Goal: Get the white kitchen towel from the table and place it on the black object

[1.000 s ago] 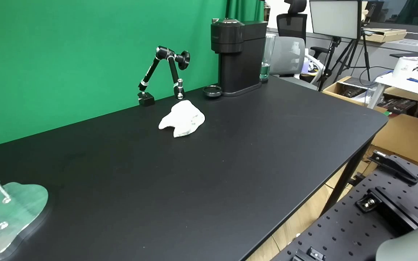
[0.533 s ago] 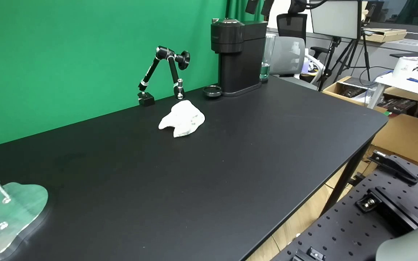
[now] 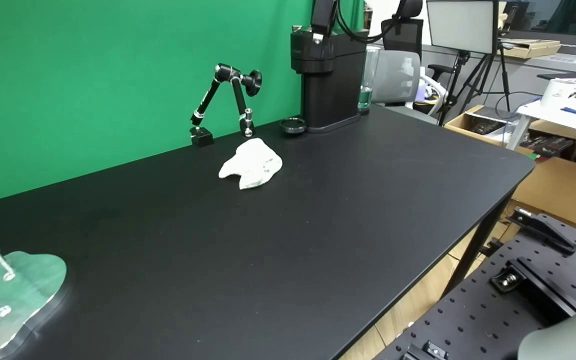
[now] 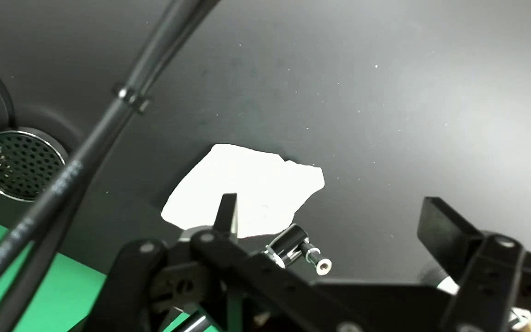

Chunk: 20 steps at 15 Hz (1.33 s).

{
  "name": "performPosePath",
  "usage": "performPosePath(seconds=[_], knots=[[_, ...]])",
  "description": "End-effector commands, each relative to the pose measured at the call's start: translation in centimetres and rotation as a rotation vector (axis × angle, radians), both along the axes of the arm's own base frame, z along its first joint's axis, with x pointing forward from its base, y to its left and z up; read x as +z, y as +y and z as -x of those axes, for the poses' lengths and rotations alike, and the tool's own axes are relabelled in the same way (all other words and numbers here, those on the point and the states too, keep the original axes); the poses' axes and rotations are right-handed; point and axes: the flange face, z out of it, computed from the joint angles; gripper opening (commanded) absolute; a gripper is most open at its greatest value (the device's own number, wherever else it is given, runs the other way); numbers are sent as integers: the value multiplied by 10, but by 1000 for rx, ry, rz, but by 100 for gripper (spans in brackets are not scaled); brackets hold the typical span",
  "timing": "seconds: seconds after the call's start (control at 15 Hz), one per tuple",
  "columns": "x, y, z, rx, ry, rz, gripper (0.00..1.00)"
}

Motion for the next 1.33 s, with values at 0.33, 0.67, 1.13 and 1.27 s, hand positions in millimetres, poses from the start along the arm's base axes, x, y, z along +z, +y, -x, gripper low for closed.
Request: performPosePath(seconds=[0.33, 0.67, 1.13, 1.27], knots=[[0, -3, -6, 19, 6, 0, 100], [-3, 7, -12, 46, -57, 99, 100], [-85, 28, -51, 199, -88, 184, 100], [-111, 35, -57, 272, -41, 165, 100]])
